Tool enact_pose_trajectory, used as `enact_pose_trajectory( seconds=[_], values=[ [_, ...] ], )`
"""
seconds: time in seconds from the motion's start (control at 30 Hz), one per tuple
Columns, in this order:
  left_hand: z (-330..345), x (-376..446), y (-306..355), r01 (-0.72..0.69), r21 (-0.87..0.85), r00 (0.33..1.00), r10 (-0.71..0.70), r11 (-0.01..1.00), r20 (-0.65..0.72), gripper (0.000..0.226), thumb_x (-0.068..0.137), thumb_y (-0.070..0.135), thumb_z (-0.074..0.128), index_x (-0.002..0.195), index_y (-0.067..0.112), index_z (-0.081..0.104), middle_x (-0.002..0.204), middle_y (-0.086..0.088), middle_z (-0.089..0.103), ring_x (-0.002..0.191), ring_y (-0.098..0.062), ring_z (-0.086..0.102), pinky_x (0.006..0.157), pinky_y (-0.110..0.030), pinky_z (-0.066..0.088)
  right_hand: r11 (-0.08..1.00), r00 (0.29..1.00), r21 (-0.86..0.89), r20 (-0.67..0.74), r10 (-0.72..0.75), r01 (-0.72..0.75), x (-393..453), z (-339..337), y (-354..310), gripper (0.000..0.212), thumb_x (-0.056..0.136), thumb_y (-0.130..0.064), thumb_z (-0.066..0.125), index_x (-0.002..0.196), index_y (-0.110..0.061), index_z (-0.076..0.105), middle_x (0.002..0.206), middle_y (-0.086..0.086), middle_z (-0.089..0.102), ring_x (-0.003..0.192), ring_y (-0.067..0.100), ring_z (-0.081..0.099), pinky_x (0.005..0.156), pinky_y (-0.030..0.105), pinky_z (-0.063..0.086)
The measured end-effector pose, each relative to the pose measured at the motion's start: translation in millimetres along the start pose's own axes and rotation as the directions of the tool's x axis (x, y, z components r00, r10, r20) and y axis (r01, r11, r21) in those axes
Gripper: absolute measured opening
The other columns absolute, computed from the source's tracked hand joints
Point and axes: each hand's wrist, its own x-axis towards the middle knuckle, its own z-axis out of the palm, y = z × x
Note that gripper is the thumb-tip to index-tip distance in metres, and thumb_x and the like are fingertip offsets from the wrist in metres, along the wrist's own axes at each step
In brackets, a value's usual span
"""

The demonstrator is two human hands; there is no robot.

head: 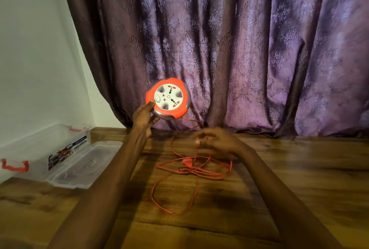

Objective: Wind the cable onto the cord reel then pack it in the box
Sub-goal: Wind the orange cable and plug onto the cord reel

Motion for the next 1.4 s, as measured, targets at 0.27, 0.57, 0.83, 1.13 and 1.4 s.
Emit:
enact_pose_trajectory(
  seconds=[0.27,0.57,0.83,1.13,1.4],
  values=[
    [-9.8,-8.0,-9.6,0.004,0.035,1.0,-0.005,0.999,0.011,0.006,0.094,0.023,0.065,0.094,0.017,0.066,0.079,0.003,0.069,0.063,-0.004,0.063,0.053,-0.021,0.055,0.926,0.947,-0.369,0.262,0.184,-0.078,-38.4,64.7,37.6,0.111,0.06,-0.101,0.036,0.154,-0.046,0.014,0.164,-0.01,0.02,0.151,0.014,0.018,0.123,0.046,0.01],
    [-0.5,-16.9,-24.1,0.019,0.041,0.999,-0.02,0.999,0.025,0.013,0.095,0.019,0.064,0.082,0.015,0.063,0.056,0.004,0.063,0.043,-0.002,0.059,0.042,-0.018,0.05,0.85,0.917,-0.463,0.167,0.363,-0.252,-38.9,34.7,70.3,0.121,0.052,-0.106,0.028,0.152,-0.038,0.029,0.163,-0.007,0.025,0.151,0.022,0.019,0.122,0.053,0.014],
    [17.9,-12.8,-21.7,-0.174,0.28,0.974,0.124,0.944,0.187,0.013,0.093,0.016,0.067,0.098,0.004,0.068,0.069,0.0,0.066,0.056,-0.008,0.055,0.047,-0.016,0.047,0.974,0.881,0.2,-0.435,0.186,-0.107,4.9,-28.9,28.2,0.063,0.084,-0.049,0.072,0.139,-0.025,0.054,0.12,-0.002,0.066,0.099,0.01,0.063,0.09,0.026,0.05],
    [57.8,-40.2,-36.0,-0.254,0.366,0.915,0.101,0.895,0.39,0.025,0.096,0.013,0.063,0.117,-0.001,0.065,0.081,0.005,0.069,0.06,0.002,0.058,0.051,-0.013,0.047,0.823,0.884,0.563,-0.342,0.319,-0.079,8.9,-48.0,5.5,0.027,0.088,-0.023,0.074,0.11,-0.01,0.067,0.095,0.007,0.073,0.071,0.007,0.068,0.059,0.022,0.055],
    [62.2,-132.3,-99.0,-0.745,0.42,0.573,0.176,0.518,0.801,0.023,0.08,0.018,0.048,0.079,0.02,0.072,0.081,0.003,0.073,0.074,-0.007,0.064,0.072,-0.027,0.049,0.505,0.573,0.862,-0.439,0.692,0.051,-21.4,-54.6,38.1,0.04,0.088,-0.026,0.075,0.118,-0.019,0.049,0.112,0.009,0.062,0.085,0.02,0.065,0.062,0.049,0.061]
  ],
)
